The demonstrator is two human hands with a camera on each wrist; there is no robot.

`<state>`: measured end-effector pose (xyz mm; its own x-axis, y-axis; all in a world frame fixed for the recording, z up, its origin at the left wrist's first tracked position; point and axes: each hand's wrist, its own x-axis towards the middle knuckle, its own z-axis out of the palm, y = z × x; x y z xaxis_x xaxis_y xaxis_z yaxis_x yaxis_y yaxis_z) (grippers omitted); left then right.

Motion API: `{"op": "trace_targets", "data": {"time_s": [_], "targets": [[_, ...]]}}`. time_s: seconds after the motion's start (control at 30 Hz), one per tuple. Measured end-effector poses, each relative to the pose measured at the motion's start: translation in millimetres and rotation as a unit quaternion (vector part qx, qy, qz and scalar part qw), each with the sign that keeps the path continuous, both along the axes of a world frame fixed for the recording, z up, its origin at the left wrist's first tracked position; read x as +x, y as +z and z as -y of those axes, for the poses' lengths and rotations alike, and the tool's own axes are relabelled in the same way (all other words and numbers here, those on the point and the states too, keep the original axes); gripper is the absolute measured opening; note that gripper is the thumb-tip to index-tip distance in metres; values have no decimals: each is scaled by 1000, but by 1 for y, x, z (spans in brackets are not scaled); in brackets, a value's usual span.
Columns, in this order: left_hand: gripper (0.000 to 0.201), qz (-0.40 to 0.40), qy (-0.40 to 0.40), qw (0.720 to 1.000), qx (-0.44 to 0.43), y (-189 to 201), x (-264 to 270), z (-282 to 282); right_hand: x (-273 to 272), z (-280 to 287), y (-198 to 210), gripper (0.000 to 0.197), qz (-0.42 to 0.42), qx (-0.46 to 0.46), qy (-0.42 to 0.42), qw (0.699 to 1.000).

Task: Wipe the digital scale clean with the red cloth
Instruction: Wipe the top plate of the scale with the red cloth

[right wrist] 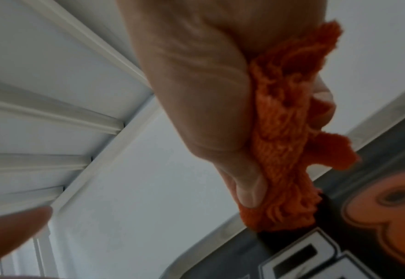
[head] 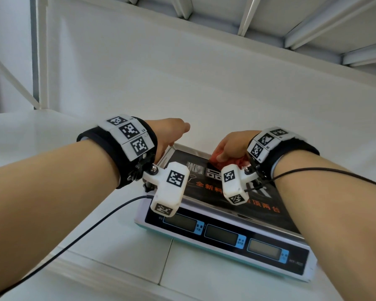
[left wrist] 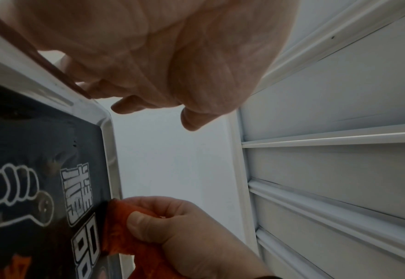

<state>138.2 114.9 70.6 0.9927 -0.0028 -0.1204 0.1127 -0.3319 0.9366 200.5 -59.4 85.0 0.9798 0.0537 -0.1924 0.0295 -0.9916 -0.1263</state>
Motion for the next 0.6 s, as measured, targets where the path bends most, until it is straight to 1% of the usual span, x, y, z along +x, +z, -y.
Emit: {"op": "trace_targets", "data": {"time_s": [0.07, 0.17, 0.3, 0.33, 0.4, 0.47, 0.53, 0.6], "targets": [[48, 15, -11, 1000, 16, 1, -1, 1, -2, 0, -4, 23, -12, 4, -4, 1000], [48, 29, -18, 999, 34, 3, -4, 3, -5, -1, -4, 22, -21, 13, 13, 1000], [48, 49, -36, 996, 64, 2, -8, 5, -9, 2, 3, 17, -98, 49, 38, 993], [48, 51, -36, 996, 68, 2, -6, 5, -10, 3, 4, 16, -99, 54, 32, 993], [48, 54, -36, 996, 66, 1, -4, 4, -11, 5, 3, 18, -57, 51, 11, 997], [48, 52, -36, 996, 70, 2, -2, 5, -14, 5, -1, 23, -20, 19, -2, 1000], [47, 49, -37, 996, 67, 3, -1, 5, -17, 5, -4, 30, -25, -9, 4, 1000], [47, 44, -34, 997, 62, 5, -1, 6, -21, 3, -2, 33, -43, -17, 14, 999]]}}
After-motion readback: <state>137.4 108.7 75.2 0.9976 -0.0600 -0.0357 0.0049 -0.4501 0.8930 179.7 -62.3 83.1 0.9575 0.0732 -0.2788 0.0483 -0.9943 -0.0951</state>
